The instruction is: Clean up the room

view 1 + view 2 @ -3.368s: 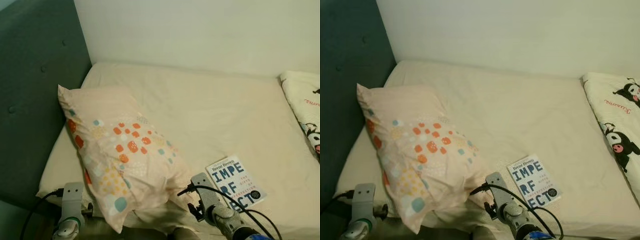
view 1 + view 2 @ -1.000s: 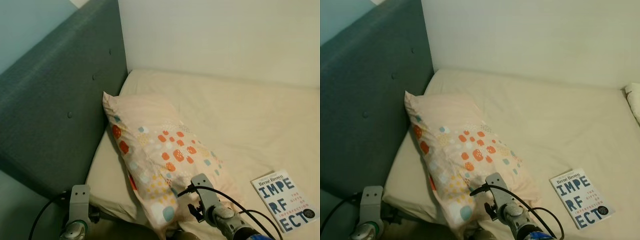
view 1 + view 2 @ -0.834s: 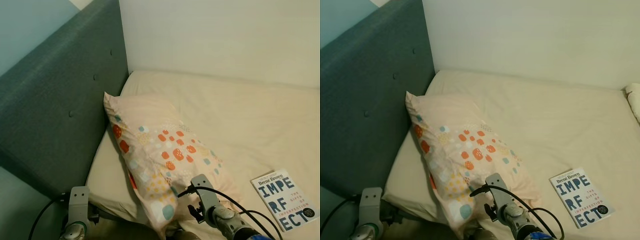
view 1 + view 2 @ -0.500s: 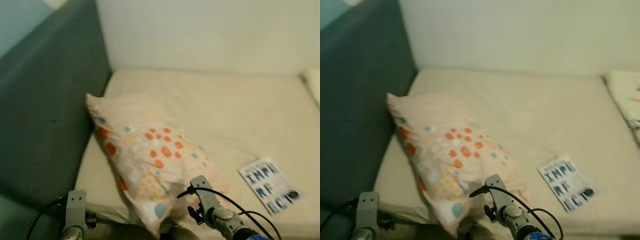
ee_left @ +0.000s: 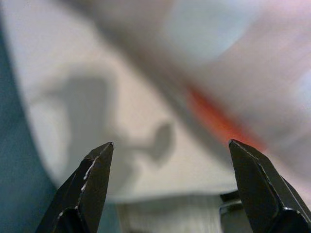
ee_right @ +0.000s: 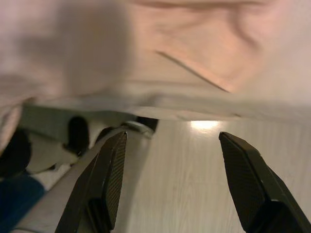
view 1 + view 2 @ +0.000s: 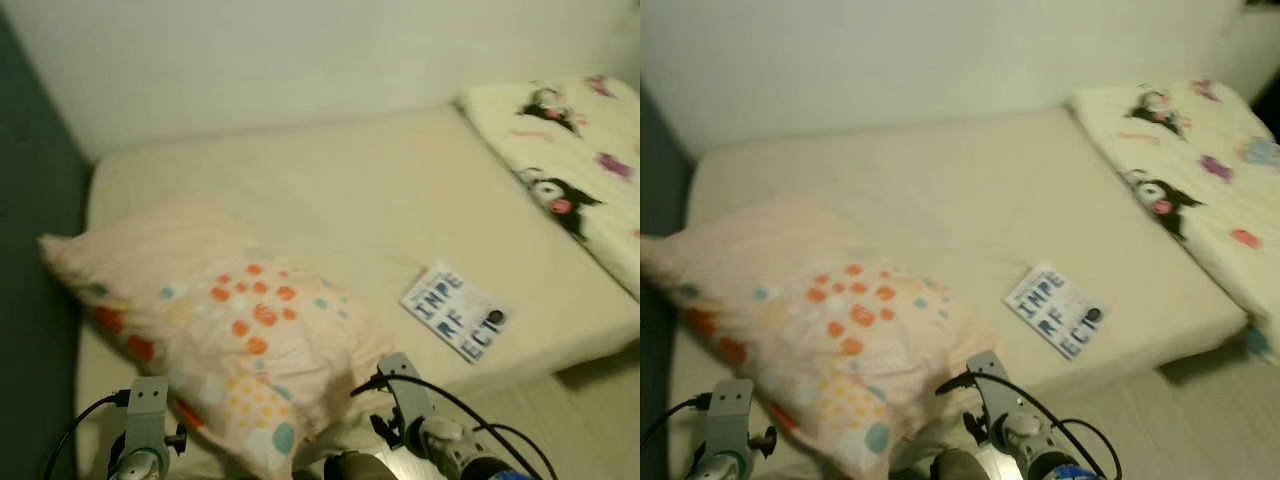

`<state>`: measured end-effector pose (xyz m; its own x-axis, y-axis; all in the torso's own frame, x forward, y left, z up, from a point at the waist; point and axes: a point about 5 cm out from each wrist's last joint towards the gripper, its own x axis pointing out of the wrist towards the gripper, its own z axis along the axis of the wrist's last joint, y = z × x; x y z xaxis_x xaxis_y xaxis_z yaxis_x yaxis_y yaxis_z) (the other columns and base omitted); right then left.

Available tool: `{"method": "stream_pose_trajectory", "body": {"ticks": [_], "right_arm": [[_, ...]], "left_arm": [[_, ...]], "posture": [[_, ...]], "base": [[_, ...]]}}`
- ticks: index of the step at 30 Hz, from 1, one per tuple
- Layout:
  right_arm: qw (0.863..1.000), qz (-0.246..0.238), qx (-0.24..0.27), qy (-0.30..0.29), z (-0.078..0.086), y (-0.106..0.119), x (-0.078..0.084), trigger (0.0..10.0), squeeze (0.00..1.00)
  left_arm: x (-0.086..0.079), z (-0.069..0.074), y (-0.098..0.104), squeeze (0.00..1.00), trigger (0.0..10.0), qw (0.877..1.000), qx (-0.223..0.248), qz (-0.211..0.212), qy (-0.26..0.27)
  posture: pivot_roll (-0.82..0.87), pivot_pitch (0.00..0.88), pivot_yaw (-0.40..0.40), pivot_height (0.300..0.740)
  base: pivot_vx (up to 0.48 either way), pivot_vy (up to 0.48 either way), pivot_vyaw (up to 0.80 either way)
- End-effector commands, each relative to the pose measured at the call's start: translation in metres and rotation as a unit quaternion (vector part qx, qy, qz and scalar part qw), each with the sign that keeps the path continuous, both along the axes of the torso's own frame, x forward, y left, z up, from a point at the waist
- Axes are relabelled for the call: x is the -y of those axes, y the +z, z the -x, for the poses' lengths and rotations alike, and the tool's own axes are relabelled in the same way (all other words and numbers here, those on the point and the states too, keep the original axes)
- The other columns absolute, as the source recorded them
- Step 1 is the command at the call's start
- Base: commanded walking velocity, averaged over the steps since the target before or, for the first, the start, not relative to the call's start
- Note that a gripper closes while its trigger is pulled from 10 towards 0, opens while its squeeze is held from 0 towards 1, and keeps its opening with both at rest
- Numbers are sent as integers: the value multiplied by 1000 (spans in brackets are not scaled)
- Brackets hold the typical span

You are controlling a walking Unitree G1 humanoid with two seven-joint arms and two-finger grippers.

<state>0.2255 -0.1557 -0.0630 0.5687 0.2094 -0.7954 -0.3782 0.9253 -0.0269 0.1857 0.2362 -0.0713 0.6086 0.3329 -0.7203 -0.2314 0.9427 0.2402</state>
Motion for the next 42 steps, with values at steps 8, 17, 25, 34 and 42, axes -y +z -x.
{"method": "stream_pose_trajectory", "body": {"ticks": [8, 17, 25, 34, 42], "right_arm": [[1000, 0, -6, -2, 3, -2, 2, 10000, 0], [1000, -8, 4, -7, -2, 2, 2, 10000, 0], [999, -39, 11, -13, -8, 7, 6, 10000, 0], [999, -35, 9, -3, -9, 9, 16, 10000, 0], [999, -41, 16, 4, -7, 10, 25, 10000, 0]], "left_arm": [[-3, 12, -6, 0, 10000, 1000, -28, -7, -8], [-19, 4, 4, 0, 10000, 996, 20, -2, 90], [-57, -19, 32, 0, 10000, 885, 210, 183, 372], [-29, -38, 33, 1000, 10000, 906, 223, 291, 213], [-6, -23, 22, 1000, 10000, 917, 200, 341, 63]], "posture": [[-68, 20, 32, 740], [-75, 21, 35, 740], [-74, 45, 32, 740], [-92, 79, 35, 740], [-130, 156, 32, 740]], "base": [[0, -127, 0], [0, -156, 0], [0, 0, 0], [0, 0, 0], [0, 0, 0]]}}
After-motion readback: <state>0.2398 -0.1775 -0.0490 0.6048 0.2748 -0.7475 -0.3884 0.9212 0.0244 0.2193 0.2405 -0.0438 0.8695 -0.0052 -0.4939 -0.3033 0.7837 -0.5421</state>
